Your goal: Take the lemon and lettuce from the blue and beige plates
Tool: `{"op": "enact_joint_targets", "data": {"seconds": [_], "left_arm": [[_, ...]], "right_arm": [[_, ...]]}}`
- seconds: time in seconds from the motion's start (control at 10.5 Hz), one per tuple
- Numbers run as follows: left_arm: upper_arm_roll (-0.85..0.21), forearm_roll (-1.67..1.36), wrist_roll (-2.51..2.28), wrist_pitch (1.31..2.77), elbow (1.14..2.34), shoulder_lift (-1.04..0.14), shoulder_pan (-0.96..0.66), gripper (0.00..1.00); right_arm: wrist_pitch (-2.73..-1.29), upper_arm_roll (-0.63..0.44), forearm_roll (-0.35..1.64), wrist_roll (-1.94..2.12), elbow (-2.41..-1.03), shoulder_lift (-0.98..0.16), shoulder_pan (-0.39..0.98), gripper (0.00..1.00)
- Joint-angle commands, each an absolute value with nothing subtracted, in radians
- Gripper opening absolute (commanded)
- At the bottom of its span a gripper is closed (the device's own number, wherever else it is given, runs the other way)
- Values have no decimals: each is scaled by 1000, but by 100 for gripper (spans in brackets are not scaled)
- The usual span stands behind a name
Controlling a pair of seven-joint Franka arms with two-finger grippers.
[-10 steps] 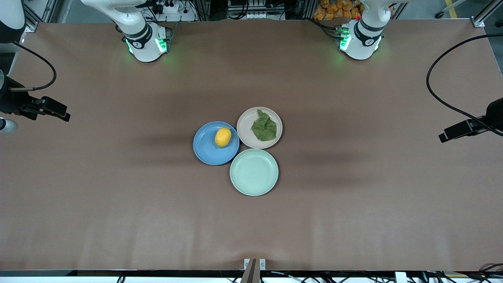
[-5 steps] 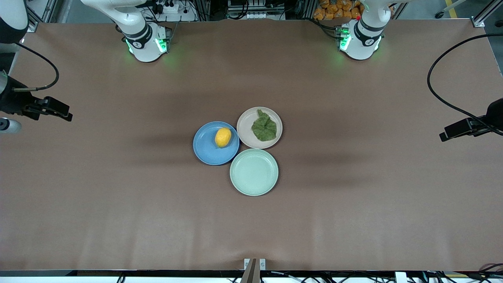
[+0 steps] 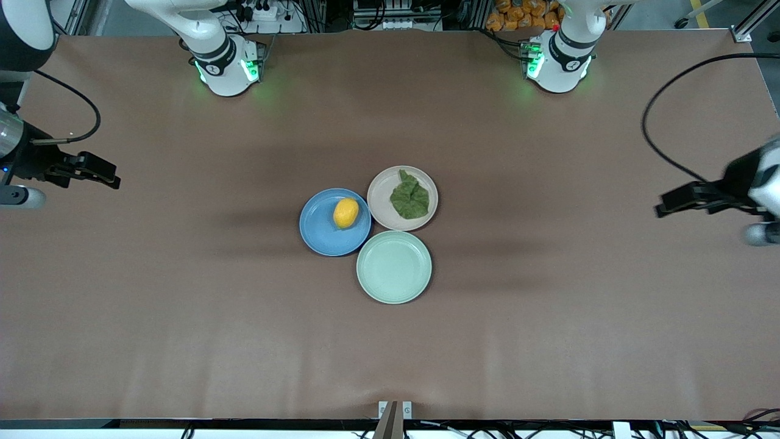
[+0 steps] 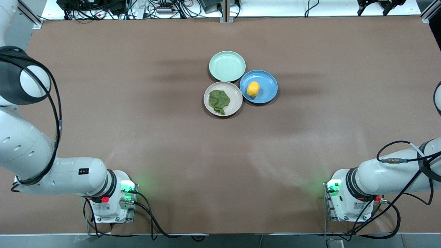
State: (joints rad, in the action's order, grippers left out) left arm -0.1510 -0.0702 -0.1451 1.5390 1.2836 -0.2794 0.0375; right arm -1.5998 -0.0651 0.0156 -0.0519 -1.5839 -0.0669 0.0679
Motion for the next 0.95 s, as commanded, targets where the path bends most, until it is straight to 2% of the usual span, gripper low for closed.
{"op": "enact_joint_targets", "data": {"seconds": [0.0,0.57,0.86], "left_arm": [[-260,-75,-207,1534,1287,-302,16,100],[-284,-69,-291,1580,1334,-443,-256,100],[-285,-84,-401,1823,1484,-472,-331,100]], "right_arm": [[-1620,-23,15,-130,-1588,-77,72,100],[-1637,37,11,-199,-1588,-132,130,100],[-1682,107,6,-378,-1588,-184,173,100]]}}
